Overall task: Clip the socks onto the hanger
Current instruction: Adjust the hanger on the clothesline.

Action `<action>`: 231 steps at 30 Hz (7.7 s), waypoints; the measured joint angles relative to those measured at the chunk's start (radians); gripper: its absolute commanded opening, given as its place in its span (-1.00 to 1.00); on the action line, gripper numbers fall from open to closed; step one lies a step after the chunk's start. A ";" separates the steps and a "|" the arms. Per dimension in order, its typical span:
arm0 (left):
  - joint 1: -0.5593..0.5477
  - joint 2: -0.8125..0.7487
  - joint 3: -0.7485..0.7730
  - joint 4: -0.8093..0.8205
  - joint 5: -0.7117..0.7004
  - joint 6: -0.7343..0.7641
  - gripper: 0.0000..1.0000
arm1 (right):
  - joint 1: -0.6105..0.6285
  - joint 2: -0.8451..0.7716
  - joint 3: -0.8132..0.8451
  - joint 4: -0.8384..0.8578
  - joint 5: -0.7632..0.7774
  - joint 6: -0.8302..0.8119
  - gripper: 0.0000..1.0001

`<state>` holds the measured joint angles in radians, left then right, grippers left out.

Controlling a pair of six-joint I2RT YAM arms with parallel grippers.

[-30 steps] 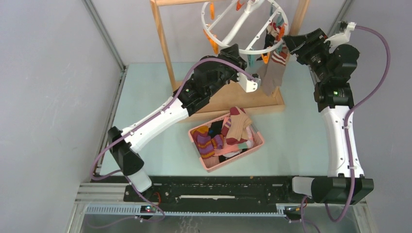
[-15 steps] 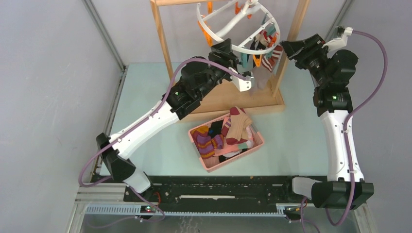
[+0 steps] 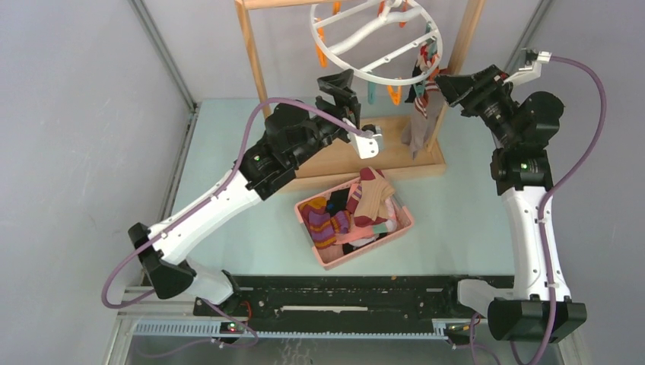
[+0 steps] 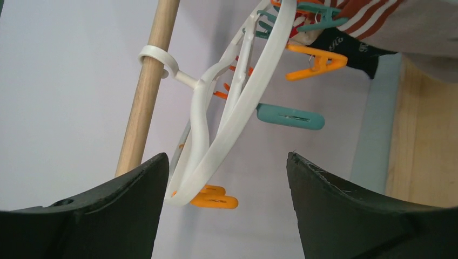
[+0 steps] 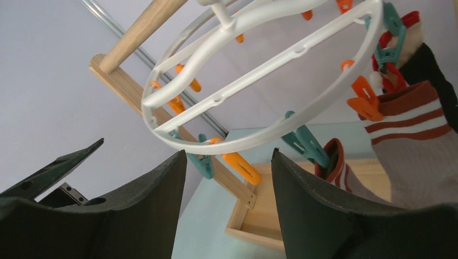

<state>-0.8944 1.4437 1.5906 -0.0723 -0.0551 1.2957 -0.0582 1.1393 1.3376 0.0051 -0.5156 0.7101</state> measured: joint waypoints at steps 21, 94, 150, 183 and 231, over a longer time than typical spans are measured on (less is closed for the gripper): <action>-0.003 -0.340 -0.325 -0.012 0.059 -0.340 0.70 | 0.499 0.003 -0.233 0.050 0.275 -0.447 -0.48; -0.002 -0.847 -0.957 0.277 0.115 -1.167 0.97 | 0.195 0.432 -0.051 0.340 0.679 -0.431 -0.43; 0.341 -0.509 -0.779 0.602 0.430 -1.585 0.95 | 0.175 0.494 -0.003 0.282 0.637 -0.417 -0.06; 0.341 -0.639 -0.970 0.628 0.425 -1.612 0.95 | 0.170 0.140 -0.255 0.183 0.438 -0.415 0.12; 0.380 -0.752 -1.101 0.566 0.399 -1.852 1.00 | 0.290 -0.389 -0.534 -0.063 0.147 -0.477 0.65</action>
<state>-0.5144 0.6922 0.4896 0.4942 0.3435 -0.5568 0.2317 0.7498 0.8036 -0.0574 -0.3683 0.2333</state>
